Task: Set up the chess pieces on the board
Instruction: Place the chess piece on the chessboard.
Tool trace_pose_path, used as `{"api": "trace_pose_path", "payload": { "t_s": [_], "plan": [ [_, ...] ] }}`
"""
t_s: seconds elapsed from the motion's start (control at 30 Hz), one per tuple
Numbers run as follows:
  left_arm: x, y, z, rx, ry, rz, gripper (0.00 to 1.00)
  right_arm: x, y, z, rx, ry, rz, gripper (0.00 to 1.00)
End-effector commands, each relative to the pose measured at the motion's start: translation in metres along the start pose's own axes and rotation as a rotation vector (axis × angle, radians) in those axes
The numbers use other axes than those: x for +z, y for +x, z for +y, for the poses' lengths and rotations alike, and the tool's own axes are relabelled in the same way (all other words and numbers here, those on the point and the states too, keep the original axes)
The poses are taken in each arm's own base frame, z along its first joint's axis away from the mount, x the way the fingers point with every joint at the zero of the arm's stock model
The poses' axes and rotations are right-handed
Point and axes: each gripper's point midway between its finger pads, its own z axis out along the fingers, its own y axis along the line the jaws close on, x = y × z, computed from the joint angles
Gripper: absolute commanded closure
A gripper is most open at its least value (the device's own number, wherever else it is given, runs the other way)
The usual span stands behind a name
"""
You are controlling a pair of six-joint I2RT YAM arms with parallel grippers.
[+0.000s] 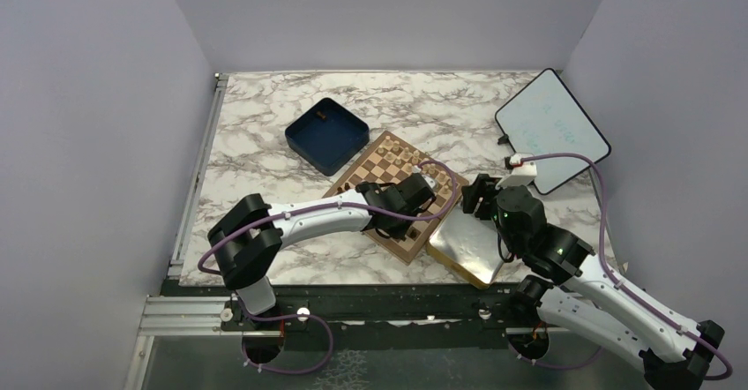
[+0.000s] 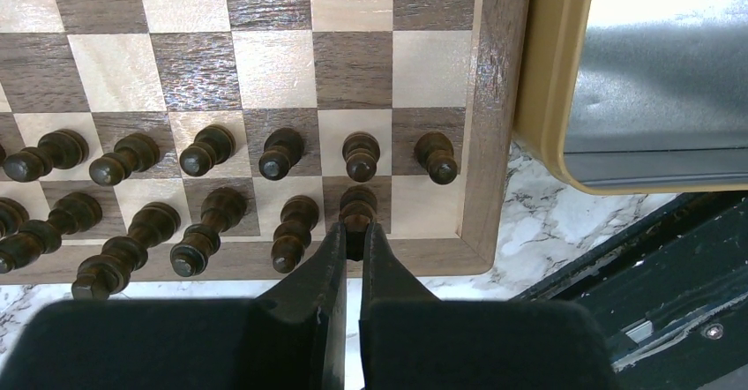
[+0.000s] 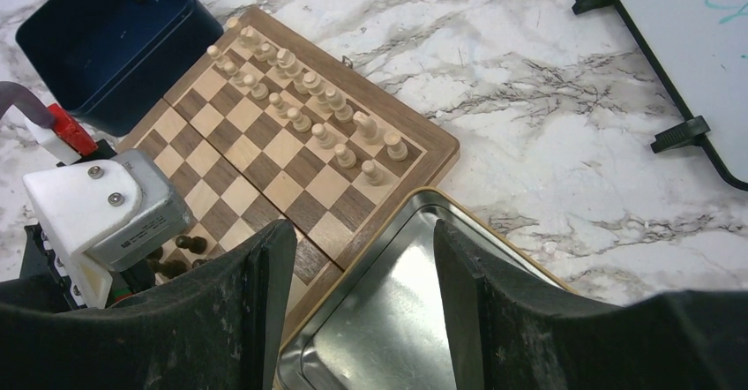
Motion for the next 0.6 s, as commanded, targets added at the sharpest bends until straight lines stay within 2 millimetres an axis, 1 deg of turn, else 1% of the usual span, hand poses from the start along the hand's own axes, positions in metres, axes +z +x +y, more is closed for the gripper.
{"api": "trace_pose_path", "payload": {
  "t_s": [0.0,0.2,0.33,0.47,0.5,0.57],
  "plan": [
    [0.0025,-0.0020,-0.0063,0.015,0.017,0.008,0.94,-0.0011,-0.0025,-0.0096,-0.005,0.041,-0.018,0.36],
    [-0.0008,-0.0008,-0.0041,0.023,0.006,0.022,0.94,-0.0009,-0.0025,-0.0092,-0.006,0.039,-0.018,0.36],
    [-0.0011,0.0015,-0.0031,0.026,0.000,0.040,0.90,-0.0002,-0.0013,-0.0087,-0.006,0.037,-0.017,0.36],
    [0.0002,0.0042,-0.0020,0.027,-0.006,0.050,0.90,-0.0004,-0.0003,-0.0084,-0.003,0.035,-0.013,0.36],
    [0.0002,0.0039,-0.0018,0.027,-0.007,0.049,0.89,-0.0005,0.0001,-0.0085,-0.001,0.034,-0.013,0.36],
    [0.0003,0.0036,-0.0032,0.029,0.000,0.049,0.83,-0.0007,0.0006,-0.0083,0.000,0.032,-0.011,0.36]
  ]
}}
